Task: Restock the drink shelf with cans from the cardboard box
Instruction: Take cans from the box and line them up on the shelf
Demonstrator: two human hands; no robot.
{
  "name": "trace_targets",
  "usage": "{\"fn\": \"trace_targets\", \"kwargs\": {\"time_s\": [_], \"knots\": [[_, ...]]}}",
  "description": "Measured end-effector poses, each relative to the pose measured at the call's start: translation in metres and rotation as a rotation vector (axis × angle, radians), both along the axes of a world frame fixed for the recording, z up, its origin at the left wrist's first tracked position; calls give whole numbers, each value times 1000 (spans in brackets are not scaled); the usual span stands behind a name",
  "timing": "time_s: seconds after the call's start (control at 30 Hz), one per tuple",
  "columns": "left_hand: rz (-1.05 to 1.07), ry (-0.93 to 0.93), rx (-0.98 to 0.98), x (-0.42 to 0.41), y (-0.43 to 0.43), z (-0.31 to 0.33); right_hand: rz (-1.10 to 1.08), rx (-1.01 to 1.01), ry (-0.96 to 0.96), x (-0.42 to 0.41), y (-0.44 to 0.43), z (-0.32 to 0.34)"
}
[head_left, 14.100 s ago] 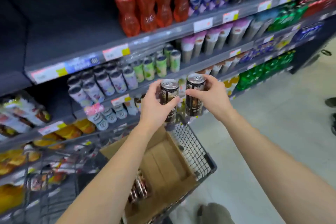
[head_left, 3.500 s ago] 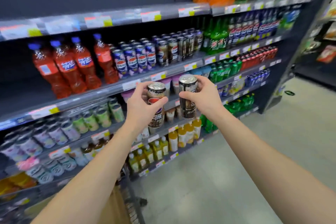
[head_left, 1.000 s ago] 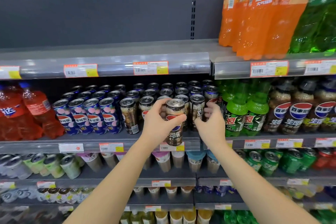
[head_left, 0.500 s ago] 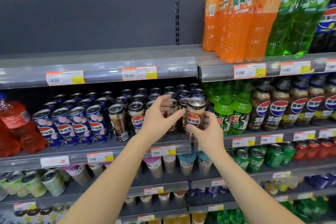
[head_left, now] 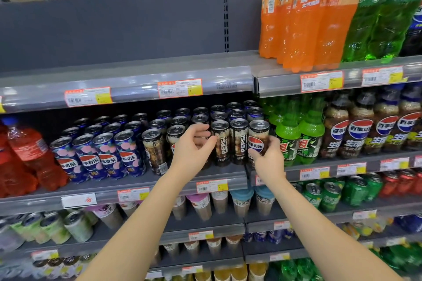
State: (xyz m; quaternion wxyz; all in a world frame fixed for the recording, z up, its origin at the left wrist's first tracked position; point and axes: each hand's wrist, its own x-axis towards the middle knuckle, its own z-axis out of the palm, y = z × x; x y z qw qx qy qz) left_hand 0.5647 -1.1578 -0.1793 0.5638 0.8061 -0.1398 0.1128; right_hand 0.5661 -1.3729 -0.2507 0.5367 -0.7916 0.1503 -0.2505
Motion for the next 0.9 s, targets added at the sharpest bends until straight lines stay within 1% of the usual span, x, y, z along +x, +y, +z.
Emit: {"fn": "trace_targets", "kwargs": {"time_s": [0.13,0.33,0.47,0.6,0.7,0.9], "knots": [[7,-5,22,2,2,0,-12,-33,31,4,-3,-5],[-6,-9,41,8,-3,1,-53,-162,84,13,-3,-5],[-28,-21,48,7,-9,-1,-74,-92,84,13,-1,-5],[-43,-24,49,9,-13,-3,-48,-127,51,13,-5,-9],[-39,-28,57,9,-14,-1,-37,-150,68,15,-6,-7],[-35,-27,27,11,-13,0,-79,14,-15,17,1,-10]]}}
